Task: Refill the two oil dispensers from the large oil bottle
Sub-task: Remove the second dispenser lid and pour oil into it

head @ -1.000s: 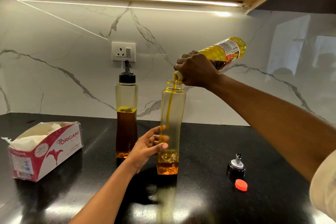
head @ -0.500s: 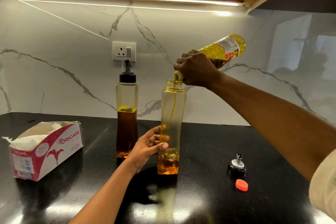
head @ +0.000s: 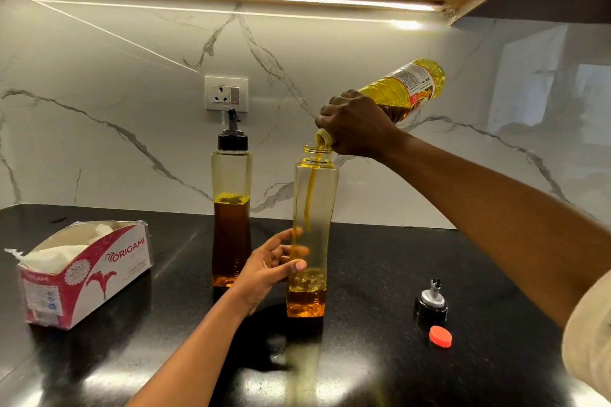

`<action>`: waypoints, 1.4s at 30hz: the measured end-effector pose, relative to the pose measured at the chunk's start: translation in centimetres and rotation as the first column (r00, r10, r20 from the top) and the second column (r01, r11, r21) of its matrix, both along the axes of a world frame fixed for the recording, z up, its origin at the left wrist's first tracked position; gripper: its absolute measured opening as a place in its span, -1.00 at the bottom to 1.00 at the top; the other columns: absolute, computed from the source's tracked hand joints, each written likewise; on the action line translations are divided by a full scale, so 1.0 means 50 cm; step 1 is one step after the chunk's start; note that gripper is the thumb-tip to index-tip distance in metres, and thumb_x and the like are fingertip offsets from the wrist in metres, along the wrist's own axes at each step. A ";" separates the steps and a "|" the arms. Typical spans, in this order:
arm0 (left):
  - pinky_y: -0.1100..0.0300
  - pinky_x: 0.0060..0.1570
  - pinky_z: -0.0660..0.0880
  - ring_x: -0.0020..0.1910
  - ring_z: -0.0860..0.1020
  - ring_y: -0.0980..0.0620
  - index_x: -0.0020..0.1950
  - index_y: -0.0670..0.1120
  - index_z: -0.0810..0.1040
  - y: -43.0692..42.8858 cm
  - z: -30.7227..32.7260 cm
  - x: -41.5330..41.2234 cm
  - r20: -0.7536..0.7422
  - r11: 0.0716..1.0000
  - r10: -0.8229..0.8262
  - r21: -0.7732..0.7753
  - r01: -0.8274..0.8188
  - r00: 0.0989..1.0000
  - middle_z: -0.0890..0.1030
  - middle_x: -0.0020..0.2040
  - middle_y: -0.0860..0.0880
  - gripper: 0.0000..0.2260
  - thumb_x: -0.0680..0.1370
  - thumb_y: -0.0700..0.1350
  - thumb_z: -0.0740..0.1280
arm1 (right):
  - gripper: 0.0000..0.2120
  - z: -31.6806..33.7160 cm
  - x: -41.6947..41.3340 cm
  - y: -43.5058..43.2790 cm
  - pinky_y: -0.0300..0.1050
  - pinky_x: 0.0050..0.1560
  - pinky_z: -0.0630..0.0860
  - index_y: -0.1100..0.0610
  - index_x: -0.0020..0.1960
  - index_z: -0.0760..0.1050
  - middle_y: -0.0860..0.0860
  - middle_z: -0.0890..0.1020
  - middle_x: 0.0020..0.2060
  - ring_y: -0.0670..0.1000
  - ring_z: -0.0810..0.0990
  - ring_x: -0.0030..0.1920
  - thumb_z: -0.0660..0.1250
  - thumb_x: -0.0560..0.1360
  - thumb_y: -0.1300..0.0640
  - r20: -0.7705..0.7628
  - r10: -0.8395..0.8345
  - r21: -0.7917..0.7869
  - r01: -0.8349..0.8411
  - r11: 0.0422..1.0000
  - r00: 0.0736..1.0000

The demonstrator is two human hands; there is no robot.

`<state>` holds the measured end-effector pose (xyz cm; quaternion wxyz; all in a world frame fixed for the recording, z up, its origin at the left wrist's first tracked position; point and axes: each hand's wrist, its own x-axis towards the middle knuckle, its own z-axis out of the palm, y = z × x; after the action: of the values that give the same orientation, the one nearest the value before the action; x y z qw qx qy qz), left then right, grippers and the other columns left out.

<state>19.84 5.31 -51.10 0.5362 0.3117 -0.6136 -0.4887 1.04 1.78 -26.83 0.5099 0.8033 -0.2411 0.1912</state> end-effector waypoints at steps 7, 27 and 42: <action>0.17 -0.01 0.58 0.15 0.60 -0.14 0.32 0.08 0.48 0.003 0.002 -0.001 -0.009 1.000 0.003 -0.002 -0.003 1.000 0.64 0.14 -0.14 -0.45 0.36 -0.11 0.53 | -0.76 0.001 0.001 -0.002 -0.02 -0.11 0.47 0.19 -0.13 0.58 0.11 0.64 -0.23 0.16 0.61 -0.15 0.24 0.50 0.03 -0.011 -0.007 -0.009 0.007 1.000 1.000; 0.09 0.10 0.57 0.16 0.59 -0.14 0.33 0.09 0.46 -0.002 -0.001 0.001 0.013 1.000 0.007 -0.010 -0.007 1.000 0.63 0.15 -0.13 -0.37 0.29 0.02 0.55 | -0.74 0.003 0.003 0.002 0.01 -0.09 0.49 0.21 -0.11 0.59 0.12 0.65 -0.22 0.16 0.62 -0.16 0.28 0.50 0.01 -0.026 -0.010 -0.007 0.010 1.000 1.000; 0.11 0.04 0.57 0.16 0.60 -0.13 0.30 0.16 0.49 -0.003 -0.004 0.003 0.009 1.000 -0.003 -0.014 0.003 1.000 0.63 0.16 -0.13 -0.42 0.31 0.01 0.55 | -0.78 0.003 0.006 0.009 0.00 -0.13 0.51 0.21 -0.17 0.58 0.12 0.65 -0.27 0.16 0.62 -0.20 0.34 0.45 0.05 -0.031 0.012 -0.034 -0.013 0.999 0.999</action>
<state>19.97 5.13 -51.28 0.5349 0.3092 -0.6200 -0.4837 1.32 2.26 -26.66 0.5260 0.7989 -0.2246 0.1861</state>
